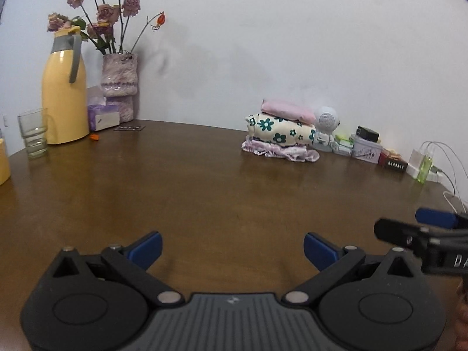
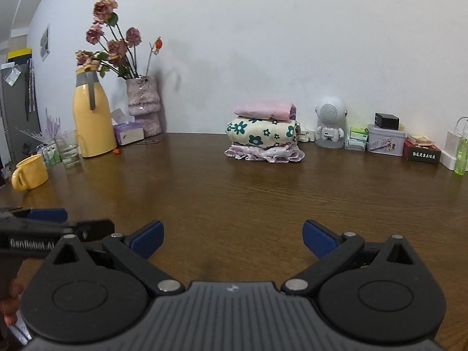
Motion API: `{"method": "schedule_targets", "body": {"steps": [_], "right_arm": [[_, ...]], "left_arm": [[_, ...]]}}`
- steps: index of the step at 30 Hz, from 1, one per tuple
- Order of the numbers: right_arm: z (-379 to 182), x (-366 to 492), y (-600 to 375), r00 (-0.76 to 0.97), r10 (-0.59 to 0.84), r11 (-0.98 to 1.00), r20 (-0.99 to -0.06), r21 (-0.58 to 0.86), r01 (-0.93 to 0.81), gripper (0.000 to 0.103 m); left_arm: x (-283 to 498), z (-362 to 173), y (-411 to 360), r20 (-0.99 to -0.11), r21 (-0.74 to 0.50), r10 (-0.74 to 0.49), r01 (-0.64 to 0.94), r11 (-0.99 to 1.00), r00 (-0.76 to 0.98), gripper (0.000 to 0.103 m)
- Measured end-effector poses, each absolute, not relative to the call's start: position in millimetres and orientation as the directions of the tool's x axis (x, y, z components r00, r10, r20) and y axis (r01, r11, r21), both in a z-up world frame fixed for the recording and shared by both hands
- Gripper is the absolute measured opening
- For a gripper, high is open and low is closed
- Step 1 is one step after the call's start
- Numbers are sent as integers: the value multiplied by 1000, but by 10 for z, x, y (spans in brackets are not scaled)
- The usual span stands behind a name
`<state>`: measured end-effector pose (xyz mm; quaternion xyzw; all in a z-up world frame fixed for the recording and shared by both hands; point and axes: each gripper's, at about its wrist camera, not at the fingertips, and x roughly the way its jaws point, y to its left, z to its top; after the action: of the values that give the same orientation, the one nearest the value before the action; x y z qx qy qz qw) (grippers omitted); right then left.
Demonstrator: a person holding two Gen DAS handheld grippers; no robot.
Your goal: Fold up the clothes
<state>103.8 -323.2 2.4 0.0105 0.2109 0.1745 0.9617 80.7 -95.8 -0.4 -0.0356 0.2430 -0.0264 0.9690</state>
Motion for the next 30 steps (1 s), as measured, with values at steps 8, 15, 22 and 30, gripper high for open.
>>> {"method": "schedule_targets", "body": {"steps": [8,15,22,30], "right_arm": [[66,862,-3208,817,385,919,-428,93,-384,103],[113,717,-3136,825,397,911,-402,64,-407,103],[119,718,-3139,829,391,914,-400,63,-401,103],[93,749,-3146,822,391,914,-413,69,-400,103]], "left_arm": [[411,-47,-1100,-409,-22,-1,-9,1000,913,103],[335,-37,-1094,-404,-55,5,-30,998,915,103],[349,-24,-1086,-405,-55,-1,-24,998,914,103],[364,-19,-1039,-407,-79,1,-36,996,913,103]]}}
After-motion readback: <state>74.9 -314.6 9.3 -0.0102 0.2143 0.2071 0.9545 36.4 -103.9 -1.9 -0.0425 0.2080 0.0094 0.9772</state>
